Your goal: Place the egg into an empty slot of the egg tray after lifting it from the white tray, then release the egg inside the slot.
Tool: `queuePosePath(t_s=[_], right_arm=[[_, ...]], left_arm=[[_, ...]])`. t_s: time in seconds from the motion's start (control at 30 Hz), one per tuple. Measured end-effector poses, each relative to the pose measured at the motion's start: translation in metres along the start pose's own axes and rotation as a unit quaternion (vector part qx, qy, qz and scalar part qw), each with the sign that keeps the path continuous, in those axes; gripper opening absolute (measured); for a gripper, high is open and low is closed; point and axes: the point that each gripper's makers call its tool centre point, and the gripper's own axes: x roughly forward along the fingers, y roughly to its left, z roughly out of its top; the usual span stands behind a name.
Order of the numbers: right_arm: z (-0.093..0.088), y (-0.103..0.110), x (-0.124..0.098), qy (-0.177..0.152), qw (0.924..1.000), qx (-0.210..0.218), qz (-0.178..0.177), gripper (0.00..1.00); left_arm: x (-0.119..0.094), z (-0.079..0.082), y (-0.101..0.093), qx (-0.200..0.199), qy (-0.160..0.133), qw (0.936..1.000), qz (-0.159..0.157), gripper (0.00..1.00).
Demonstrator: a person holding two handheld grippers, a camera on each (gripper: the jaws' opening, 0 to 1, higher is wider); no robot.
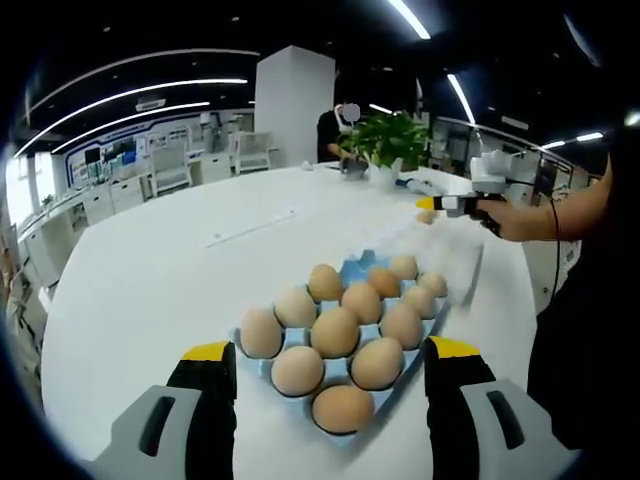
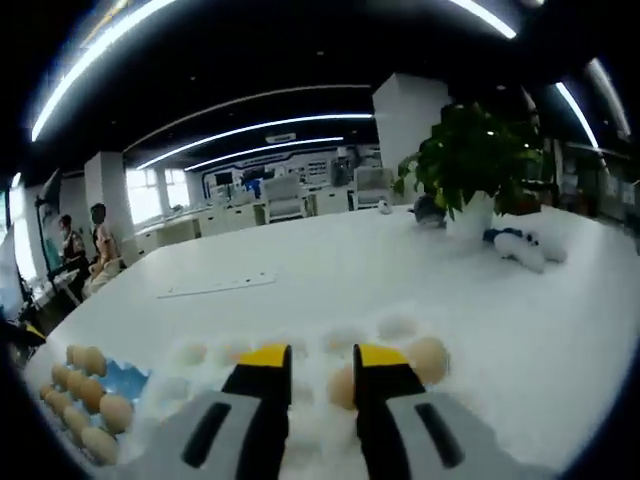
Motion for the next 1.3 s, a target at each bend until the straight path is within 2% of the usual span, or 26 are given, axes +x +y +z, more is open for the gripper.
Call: queuePosePath(t_s=[0.2,0.3,0.33,0.4,0.47,0.5,0.53,0.57,0.6,0.7,0.77,0.97,1.13,1.3], right_arm=[[-0.019,-0.018,0.008,0.024,0.9996,0.012,-0.013,0.24],[-0.031,-0.015,0.012,0.05,0.9987,0.007,-0.009,0.24],[-0.026,-0.013,0.013,0.035,0.9993,0.007,-0.006,0.25],[-0.026,-0.014,0.018,0.036,0.9993,-0.008,-0.007,0.25],[-0.026,-0.012,0.02,0.033,0.9985,-0.043,-0.003,0.26],[-0.026,-0.01,0.022,0.032,0.9965,-0.078,0.002,0.26],[-0.025,-0.009,0.022,0.027,0.996,-0.085,0.004,0.26],[-0.025,-0.01,0.022,0.029,0.9976,-0.063,0.003,0.26],[-0.025,-0.013,0.022,0.031,0.9977,-0.06,0.004,0.26],[-0.023,-0.008,0.019,0.037,0.9965,-0.075,0.004,0.25],[-0.022,-0.008,0.018,0.039,0.9968,-0.07,0.004,0.24],[-0.006,-0.003,0.005,0.016,0.9976,-0.066,0.015,0.24],[0.0,0.002,0.001,0.011,0.997,-0.071,0.027,0.24],[0.012,0.017,-0.003,-0.002,0.9974,-0.053,0.05,0.24]], left_arm=[[0.0,0.001,0.001,0.001,0.0,1.0,0.0,0.77],[0.0,0.0,0.002,0.0,0.001,1.0,0.001,0.77],[0.0,0.0,0.002,0.001,0.001,1.0,0.001,0.77],[0.0,-0.001,0.002,0.001,0.002,1.0,0.001,0.77],[-0.001,-0.001,0.003,0.0,0.002,1.0,0.002,0.77],[-0.001,-0.002,0.003,0.0,0.003,1.0,0.003,0.77],[-0.001,-0.002,0.004,0.0,0.004,1.0,0.003,0.77],[0.0,-0.003,0.004,-0.001,0.004,1.0,0.003,0.77],[0.0,-0.003,0.004,-0.001,0.004,1.0,0.003,0.77],[0.0,-0.002,0.003,0.001,0.004,1.0,0.003,0.77],[-0.001,-0.002,0.004,0.0,0.003,1.0,0.004,0.77],[-0.003,-0.005,0.006,-0.003,0.006,0.9999,0.008,0.77],[-0.002,-0.003,0.004,-0.002,0.004,1.0,0.006,0.77],[-0.001,-0.001,0.003,-0.002,0.002,1.0,0.005,0.77]])
